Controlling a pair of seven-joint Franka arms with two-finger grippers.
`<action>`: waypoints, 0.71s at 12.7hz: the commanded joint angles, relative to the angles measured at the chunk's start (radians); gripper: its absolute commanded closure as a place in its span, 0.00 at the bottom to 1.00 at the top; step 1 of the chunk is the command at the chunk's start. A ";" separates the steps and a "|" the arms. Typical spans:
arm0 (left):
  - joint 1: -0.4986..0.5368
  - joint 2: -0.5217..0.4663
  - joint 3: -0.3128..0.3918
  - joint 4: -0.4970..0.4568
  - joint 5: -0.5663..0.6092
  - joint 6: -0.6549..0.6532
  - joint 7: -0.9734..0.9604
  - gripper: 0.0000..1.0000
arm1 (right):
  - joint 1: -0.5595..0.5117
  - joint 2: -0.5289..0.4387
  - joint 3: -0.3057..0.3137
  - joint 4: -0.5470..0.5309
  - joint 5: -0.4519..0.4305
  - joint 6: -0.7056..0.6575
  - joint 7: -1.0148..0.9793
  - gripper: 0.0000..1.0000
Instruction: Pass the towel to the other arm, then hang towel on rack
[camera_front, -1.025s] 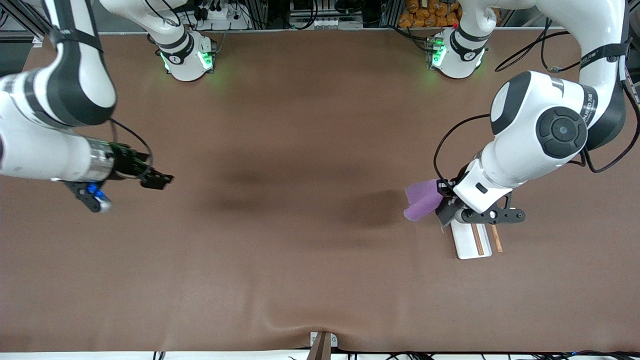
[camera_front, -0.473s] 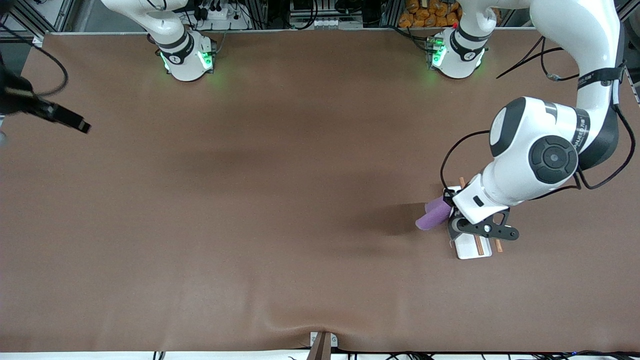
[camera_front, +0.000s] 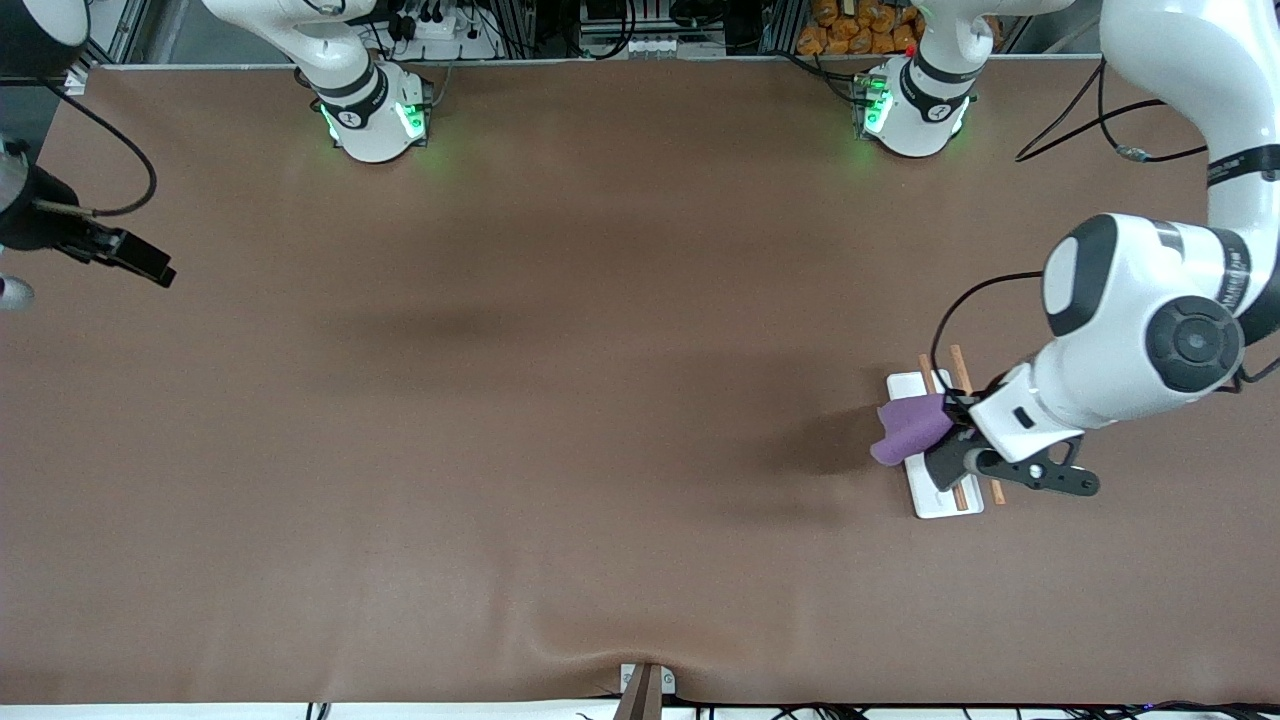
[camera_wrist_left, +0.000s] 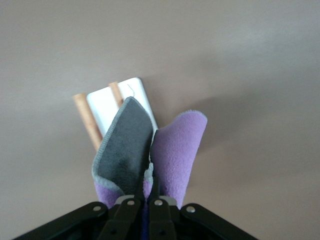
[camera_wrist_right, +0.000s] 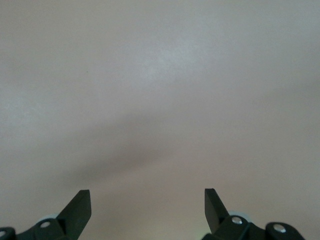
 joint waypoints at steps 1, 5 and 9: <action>0.063 0.001 -0.009 -0.025 0.005 0.007 0.079 1.00 | -0.044 0.030 0.009 0.069 -0.007 -0.012 -0.067 0.00; 0.152 0.019 -0.009 -0.031 0.005 0.004 0.191 1.00 | -0.071 0.041 0.006 0.117 0.046 -0.024 -0.105 0.00; 0.245 0.065 -0.012 -0.034 -0.054 0.004 0.268 1.00 | -0.085 0.035 0.009 0.135 0.050 -0.108 -0.162 0.00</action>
